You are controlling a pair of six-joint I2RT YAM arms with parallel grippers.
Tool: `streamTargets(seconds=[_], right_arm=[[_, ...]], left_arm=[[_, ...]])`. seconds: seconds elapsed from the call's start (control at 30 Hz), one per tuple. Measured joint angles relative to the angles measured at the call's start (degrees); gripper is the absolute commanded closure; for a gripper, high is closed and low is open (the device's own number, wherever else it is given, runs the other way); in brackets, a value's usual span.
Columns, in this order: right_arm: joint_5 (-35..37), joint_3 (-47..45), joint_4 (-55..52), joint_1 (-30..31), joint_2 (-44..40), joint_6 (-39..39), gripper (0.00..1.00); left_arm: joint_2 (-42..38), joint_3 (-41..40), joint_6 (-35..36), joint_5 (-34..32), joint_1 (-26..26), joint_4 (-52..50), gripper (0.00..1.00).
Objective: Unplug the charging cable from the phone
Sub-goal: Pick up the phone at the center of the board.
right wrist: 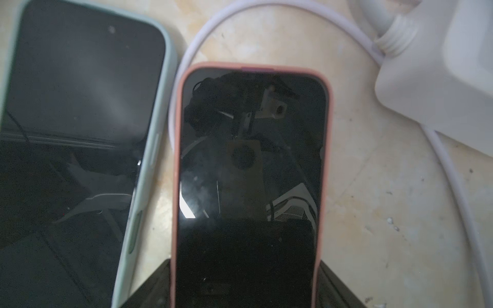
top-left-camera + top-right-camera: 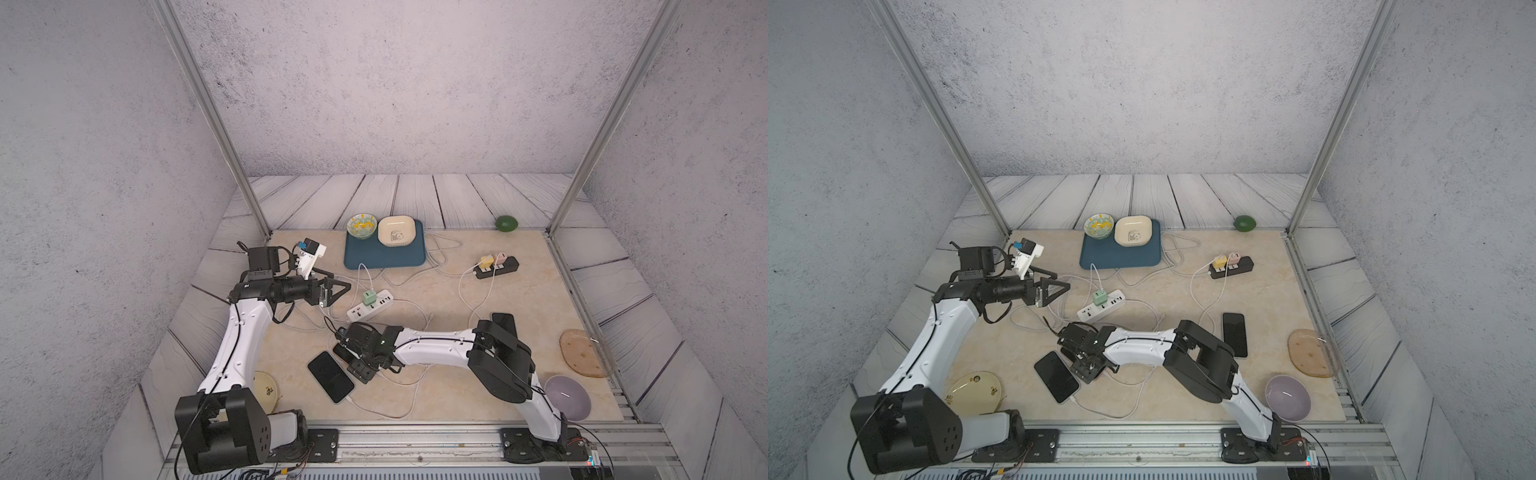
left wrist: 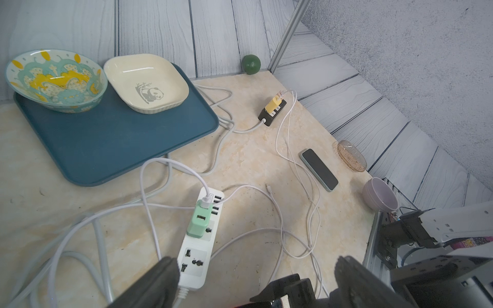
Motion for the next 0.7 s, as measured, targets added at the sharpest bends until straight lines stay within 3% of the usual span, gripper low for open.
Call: streamTargets(seconds=[0.3, 0.7], right_arm=[[2.6, -3.8, -0.2, -0.3, -4.2, -0.2, 0.43], [2.4, -14.4, 6.1, -6.6, -19.4, 2.1, 0.50]], left_arm=[[0.0, 0.0, -0.4, 0.6, 0.1, 0.0, 0.02], [0.0, 0.0, -1.2, 2.1, 0.3, 0.0, 0.02]])
